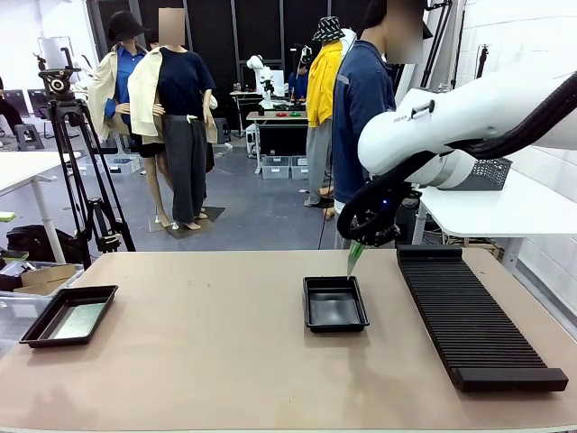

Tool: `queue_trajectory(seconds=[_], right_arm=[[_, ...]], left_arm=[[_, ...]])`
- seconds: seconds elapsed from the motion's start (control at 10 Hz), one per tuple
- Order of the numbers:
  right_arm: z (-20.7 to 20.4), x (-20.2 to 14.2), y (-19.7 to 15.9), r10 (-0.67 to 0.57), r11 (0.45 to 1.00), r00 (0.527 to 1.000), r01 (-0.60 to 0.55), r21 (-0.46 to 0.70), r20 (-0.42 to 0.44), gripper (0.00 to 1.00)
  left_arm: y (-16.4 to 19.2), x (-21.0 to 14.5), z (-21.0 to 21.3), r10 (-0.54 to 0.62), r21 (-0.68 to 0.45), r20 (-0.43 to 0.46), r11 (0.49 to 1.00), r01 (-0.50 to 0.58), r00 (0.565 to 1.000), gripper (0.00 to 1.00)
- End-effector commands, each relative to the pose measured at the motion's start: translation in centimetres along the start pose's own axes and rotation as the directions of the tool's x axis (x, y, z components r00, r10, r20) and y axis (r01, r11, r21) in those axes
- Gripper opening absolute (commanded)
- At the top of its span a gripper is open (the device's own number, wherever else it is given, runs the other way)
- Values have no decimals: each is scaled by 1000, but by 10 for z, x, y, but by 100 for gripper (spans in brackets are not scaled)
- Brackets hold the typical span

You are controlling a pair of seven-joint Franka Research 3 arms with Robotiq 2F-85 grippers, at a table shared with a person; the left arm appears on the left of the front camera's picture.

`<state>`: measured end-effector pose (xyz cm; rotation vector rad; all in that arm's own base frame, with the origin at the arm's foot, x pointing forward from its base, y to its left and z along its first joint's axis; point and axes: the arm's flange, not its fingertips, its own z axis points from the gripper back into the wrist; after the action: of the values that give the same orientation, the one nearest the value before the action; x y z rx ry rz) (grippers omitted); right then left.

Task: Inspect and transfer BCBs to ESD trays.
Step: Pick up the Blank PCB from the PCB Rack and place it in the right ESD tray.

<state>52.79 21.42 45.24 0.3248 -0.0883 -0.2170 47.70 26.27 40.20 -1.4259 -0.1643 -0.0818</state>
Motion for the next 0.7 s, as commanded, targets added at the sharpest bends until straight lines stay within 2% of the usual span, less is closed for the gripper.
queue_trajectory(seconds=[0.0,0.4,0.6], right_arm=[[-5,8,-14,6,998,997,-2,65,-72,0],[-31,4,-42,105,968,987,-73,240,-125,0],[-51,-1,-47,120,953,990,-96,287,-67,0]], left_arm=[[-1,-2,0,1,5,-1,1000,-1,1000,100],[-1,-2,0,1,5,-1,1000,-1,1000,100],[-1,-2,0,1,5,-1,1000,-1,1000,100]])
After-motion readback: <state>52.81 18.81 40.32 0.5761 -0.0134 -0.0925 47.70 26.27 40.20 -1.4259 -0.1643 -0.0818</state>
